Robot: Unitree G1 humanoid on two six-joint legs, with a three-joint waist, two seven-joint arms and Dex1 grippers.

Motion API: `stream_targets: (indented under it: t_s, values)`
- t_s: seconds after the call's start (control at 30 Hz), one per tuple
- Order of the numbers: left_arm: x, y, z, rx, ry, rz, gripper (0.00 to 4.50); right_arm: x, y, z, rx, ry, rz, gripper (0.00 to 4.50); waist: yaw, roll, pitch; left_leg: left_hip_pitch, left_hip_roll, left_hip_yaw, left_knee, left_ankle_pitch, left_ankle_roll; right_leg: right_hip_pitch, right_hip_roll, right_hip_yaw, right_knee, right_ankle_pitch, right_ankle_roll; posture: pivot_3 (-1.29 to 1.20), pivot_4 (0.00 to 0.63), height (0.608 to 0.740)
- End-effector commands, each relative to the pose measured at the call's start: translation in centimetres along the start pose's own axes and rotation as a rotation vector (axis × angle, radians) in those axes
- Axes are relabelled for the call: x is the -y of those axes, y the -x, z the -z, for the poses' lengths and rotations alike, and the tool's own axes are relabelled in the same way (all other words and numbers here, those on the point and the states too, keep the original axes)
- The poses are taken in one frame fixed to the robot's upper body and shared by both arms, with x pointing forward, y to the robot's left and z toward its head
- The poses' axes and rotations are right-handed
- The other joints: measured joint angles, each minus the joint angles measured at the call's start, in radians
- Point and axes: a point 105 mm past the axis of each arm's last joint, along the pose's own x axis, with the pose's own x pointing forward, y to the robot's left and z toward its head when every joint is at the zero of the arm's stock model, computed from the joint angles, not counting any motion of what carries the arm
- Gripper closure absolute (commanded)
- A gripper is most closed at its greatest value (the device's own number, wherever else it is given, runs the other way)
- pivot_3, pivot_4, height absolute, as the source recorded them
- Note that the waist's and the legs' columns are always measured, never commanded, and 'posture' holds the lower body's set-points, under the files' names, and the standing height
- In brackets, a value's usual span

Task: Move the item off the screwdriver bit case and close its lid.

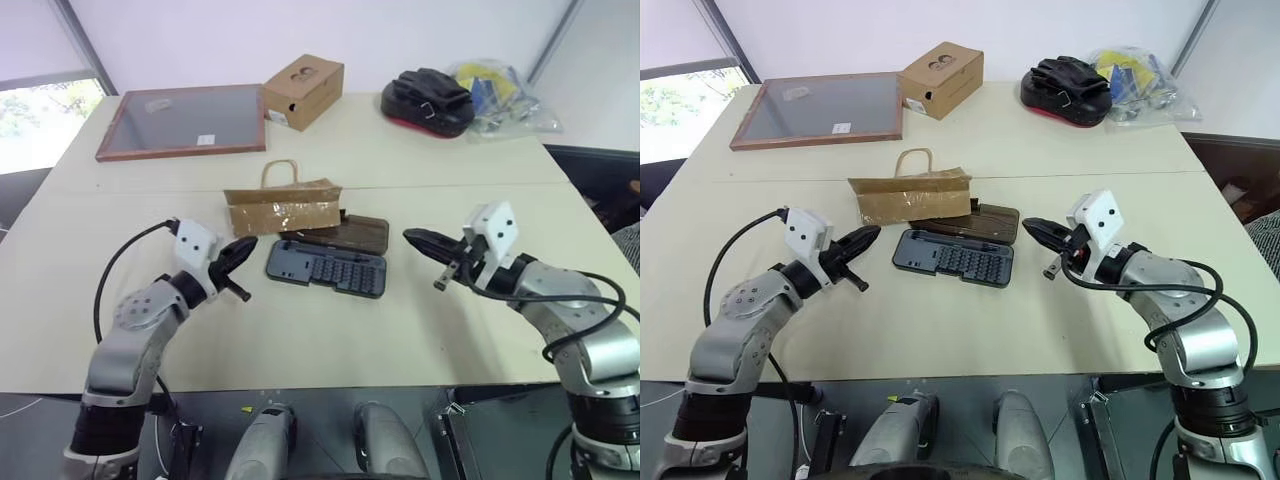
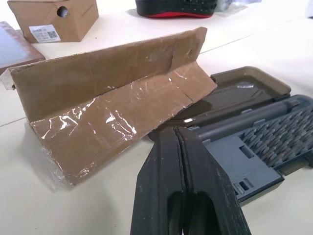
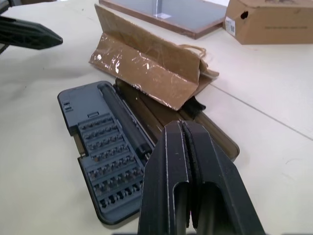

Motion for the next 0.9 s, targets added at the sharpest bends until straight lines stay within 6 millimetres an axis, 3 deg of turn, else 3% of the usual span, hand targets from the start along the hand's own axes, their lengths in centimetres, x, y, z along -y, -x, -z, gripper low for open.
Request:
stream_targets:
  t_s: [0.03, 0.9]
  values:
    - [-0.8, 0.57, -2.06, 0.055, -0.038, -0.014, 4.5, 0.25, 0.47, -1.27, 0.034, 0.047, 0.013, 4.45, -0.001, 0.0, 0.0, 0.0, 0.0, 0.0, 0.0, 0.0, 0.0, 0.0, 0.0, 0.0, 0.0, 0.0, 0.0, 0.0, 0.15, 0.74]
    - [-0.59, 0.75, -2.5, 0.04, -0.04, -0.046, 4.5, 0.22, -0.22, -1.16, 0.036, 0.046, 0.004, 4.45, 0.0, 0.0, 0.0, 0.0, 0.0, 0.0, 0.0, 0.0, 0.0, 0.0, 0.0, 0.0, 0.0, 0.0, 0.0, 0.0, 0.15, 0.74]
